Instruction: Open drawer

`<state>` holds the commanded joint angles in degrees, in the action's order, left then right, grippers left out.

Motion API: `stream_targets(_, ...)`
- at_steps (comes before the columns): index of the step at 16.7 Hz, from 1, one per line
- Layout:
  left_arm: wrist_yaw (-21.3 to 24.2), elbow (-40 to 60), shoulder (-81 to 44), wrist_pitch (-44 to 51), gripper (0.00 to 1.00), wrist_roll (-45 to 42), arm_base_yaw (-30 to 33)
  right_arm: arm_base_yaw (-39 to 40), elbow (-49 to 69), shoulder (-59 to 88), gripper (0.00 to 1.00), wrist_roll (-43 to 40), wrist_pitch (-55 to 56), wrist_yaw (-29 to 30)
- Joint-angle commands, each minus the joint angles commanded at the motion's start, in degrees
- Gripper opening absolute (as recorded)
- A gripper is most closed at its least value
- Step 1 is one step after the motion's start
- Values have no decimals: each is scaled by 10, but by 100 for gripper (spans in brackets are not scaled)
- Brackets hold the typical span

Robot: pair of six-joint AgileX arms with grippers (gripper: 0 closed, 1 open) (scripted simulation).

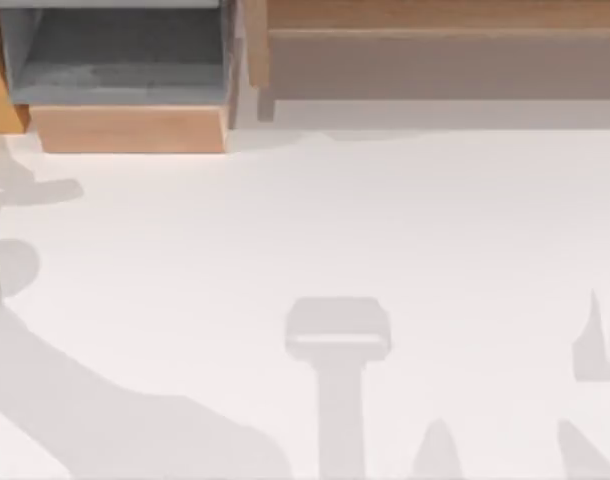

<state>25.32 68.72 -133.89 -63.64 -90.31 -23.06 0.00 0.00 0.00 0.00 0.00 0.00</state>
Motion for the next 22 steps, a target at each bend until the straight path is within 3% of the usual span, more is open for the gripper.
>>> stream_targets(9,36,-144,66,-77,0,-3,-35,0,0,0,100,0,0,0)
stream_targets(16,42,-158,71,-86,0,-5,-41,0,0,0,100,0,0,0)
stream_targets(22,84,-274,118,-146,0,-5,-83,0,0,0,100,0,0,0)
